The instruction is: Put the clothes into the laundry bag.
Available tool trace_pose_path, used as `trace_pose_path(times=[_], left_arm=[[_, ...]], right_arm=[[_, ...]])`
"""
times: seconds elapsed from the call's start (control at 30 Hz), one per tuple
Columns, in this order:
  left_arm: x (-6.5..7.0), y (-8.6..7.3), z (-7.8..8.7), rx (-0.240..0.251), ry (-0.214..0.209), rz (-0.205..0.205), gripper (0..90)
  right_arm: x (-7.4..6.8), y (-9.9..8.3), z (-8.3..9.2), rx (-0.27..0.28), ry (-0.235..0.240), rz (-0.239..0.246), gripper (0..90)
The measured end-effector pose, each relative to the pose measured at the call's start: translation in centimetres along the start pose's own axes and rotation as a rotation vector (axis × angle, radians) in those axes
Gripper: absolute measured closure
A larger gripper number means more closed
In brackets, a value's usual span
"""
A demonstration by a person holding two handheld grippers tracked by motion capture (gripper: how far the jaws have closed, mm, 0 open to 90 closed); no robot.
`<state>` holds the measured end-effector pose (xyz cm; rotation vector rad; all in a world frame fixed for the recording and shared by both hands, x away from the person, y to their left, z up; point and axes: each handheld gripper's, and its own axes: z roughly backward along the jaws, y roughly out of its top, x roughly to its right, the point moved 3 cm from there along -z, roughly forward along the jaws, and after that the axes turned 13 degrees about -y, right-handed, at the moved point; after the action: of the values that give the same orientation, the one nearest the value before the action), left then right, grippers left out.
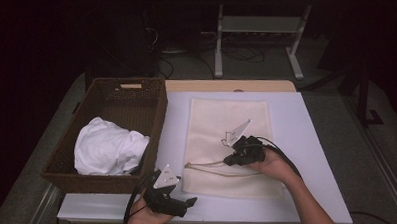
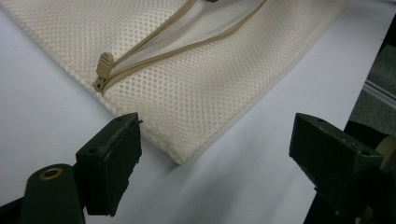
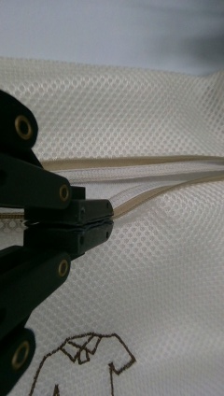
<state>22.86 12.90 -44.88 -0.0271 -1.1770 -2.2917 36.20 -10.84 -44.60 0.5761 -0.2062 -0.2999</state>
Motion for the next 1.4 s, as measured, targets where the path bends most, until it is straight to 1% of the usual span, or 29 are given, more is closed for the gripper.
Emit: trace_pose_path(times=[0.07, 0.1, 0.13, 0.2, 0.23, 0.27, 0.3, 0.37, 0.43, 0.5, 0.57, 0.6, 0.7, 0.73, 0.77, 0.8, 0.83, 0.93, 0.97, 1.03, 1.07, 1.1, 1.13, 1.27, 1.33, 1.4], left_arm=[[0.0, 0.1, 0.0, 0.003, -0.005, 0.002, 16.1], [0.1, 0.2, 0.0, 0.01, -0.019, 0.012, 16.1], [0.1, 0.2, 0.0, 0.01, -0.019, 0.012, 16.1], [0.2, 0.5, 0.0, 0.014, -0.033, 0.014, 16.1], [0.3, 0.6, 0.0, 0.012, -0.035, 0.013, 16.2], [0.3, 1.0, -0.2, 0.004, -0.049, 0.017, 16.1], [0.3, 1.0, -0.2, 0.004, -0.049, 0.017, 16.1], [0.1, 1.4, -0.3, -0.004, -0.071, 0.032, 16.1], [0.0, 1.6, -0.3, -0.005, -0.073, 0.029, 16.1], [0.0, 2.0, -0.2, 0.005, -0.085, 0.034, 16.0], [-0.1, 2.7, 0.0, 0.011, -0.099, 0.028, 16.0], [-0.1, 2.7, 0.0, 0.011, -0.099, 0.028, 16.0], [0.0, 3.6, 0.2, 0.006, -0.123, 0.025, 16.0], [0.1, 4.2, 0.4, 0.0, -0.154, 0.024, 16.0], [0.1, 4.5, 0.4, -0.001, -0.175, 0.035, 16.0], [0.0, 4.8, 0.5, -0.007, -0.186, 0.035, 16.0], [0.0, 4.8, 0.5, -0.007, -0.186, 0.035, 16.2], [-0.2, 5.6, 0.9, -0.022, -0.215, 0.036, 16.1], [-0.4, 6.1, 1.2, -0.032, -0.232, 0.04, 16.1], [-0.7, 6.6, 1.6, -0.041, -0.245, 0.053, 16.0], [-0.7, 6.6, 1.6, -0.041, -0.245, 0.053, 16.0], [-1.1, 7.1, 2.1, -0.045, -0.265, 0.067, 16.0], [-1.1, 7.1, 2.1, -0.045, -0.265, 0.067, 16.0], [-1.6, 7.8, 3.1, -0.052, -0.299, 0.093, 16.0], [-1.9, 8.1, 3.6, -0.055, -0.305, 0.103, 16.0], [-2.4, 8.7, 4.5, -0.047, -0.31, 0.114, 16.1]], right_arm=[[0.0, 0.1, 0.2, 0.007, 0.004, 0.0, 87.8], [0.0, 0.2, 0.7, 0.022, 0.004, -0.007, 87.9], [0.1, 0.3, 0.9, 0.028, 0.004, -0.008, 87.9], [0.1, 0.4, 1.1, 0.033, 0.003, -0.006, 87.9], [0.1, 0.4, 1.3, 0.036, 0.004, -0.013, 87.9], [0.2, 0.5, 1.5, 0.041, 0.004, -0.01, 87.9], [0.2, 0.5, 1.6, 0.044, 0.006, -0.01, 87.9], [0.2, 0.6, 1.7, 0.047, 0.008, -0.015, 87.9], [0.3, 0.6, 1.7, 0.046, 0.008, -0.014, 87.8], [0.3, 0.6, 1.7, 0.045, 0.006, -0.006, 87.8], [0.4, 0.7, 1.9, 0.058, 0.006, -0.01, 87.8], [0.4, 0.7, 1.9, 0.059, 0.005, -0.01, 87.8], [0.4, 0.7, 2.0, 0.058, 0.006, -0.013, 87.8], [0.4, 0.7, 2.0, 0.057, 0.005, -0.013, 87.8], [0.4, 0.7, 2.1, 0.058, 0.004, -0.012, 87.8], [0.4, 0.7, 2.1, 0.059, 0.003, -0.011, 87.7], [0.4, 0.7, 2.1, 0.059, 0.003, -0.011, 87.7], [0.4, 0.8, 2.2, 0.061, -0.003, -0.005, 87.7], [0.5, 0.8, 2.3, 0.062, -0.004, -0.002, 87.6], [0.5, 0.9, 2.4, 0.061, -0.005, -0.005, 87.7], [0.5, 0.9, 2.4, 0.061, -0.005, -0.005, 87.7], [0.5, 0.9, 2.5, 0.062, -0.006, -0.006, 87.6], [0.5, 0.9, 2.5, 0.062, -0.006, -0.006, 87.6], [0.6, 0.9, 2.4, 0.064, -0.006, -0.006, 87.6], [0.7, 0.9, 2.4, 0.063, -0.005, -0.007, 87.6], [0.7, 0.9, 2.5, 0.066, -0.007, -0.006, 87.6]])
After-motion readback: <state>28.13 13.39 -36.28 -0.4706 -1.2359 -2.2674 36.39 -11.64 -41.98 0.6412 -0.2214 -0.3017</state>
